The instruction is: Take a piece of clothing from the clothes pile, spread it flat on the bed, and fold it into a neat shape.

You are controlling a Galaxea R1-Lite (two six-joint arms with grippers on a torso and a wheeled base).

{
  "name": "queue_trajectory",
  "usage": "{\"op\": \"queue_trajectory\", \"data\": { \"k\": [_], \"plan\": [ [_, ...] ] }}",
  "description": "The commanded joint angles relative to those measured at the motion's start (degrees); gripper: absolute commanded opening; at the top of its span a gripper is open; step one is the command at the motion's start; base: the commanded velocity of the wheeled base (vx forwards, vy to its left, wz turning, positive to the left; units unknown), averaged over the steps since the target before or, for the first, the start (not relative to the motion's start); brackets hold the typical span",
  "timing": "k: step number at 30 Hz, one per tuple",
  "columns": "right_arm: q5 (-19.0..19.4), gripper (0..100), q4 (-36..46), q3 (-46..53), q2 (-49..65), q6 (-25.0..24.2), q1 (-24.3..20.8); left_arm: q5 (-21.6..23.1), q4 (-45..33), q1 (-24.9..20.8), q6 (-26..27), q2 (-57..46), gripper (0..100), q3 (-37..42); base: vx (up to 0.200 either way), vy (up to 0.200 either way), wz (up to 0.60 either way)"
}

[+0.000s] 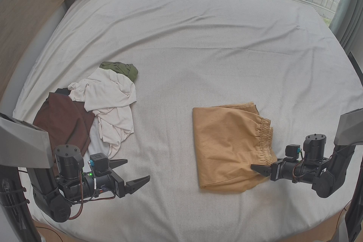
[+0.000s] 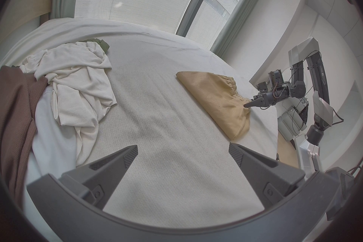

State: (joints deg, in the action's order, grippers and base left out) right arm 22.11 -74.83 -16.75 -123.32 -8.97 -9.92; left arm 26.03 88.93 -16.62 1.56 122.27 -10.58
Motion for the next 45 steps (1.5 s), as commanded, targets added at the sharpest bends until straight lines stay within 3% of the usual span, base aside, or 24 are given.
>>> {"op": "queue_trajectory", "data": {
  "k": [1, 30, 31, 45],
  "plan": [
    [0.2, 100, 0.0, 0.1, -0.2, -0.1, -0.4, 0.0, 0.0, -0.2, 0.0, 0.1, 100, 0.2, 0.0, 0.0, 0.0],
    [-0.1, 100, -0.8, -0.6, -0.1, -1.0, -1.9, 0.0, 0.0, -0.7, 0.0, 0.2, 100, 0.3, 0.0, 0.0, 0.0],
    [-0.1, 0, -0.8, -0.6, 0.0, -1.1, -2.1, 0.0, 0.0, -0.7, 0.0, 0.2, 100, 0.3, 0.0, 0.0, 0.0],
    [-0.1, 0, -0.9, -1.7, 0.3, -6.5, -3.8, -0.1, 0.0, -0.9, 0.2, -0.1, 100, 0.4, 0.0, 0.0, 0.0]
  ]
}}
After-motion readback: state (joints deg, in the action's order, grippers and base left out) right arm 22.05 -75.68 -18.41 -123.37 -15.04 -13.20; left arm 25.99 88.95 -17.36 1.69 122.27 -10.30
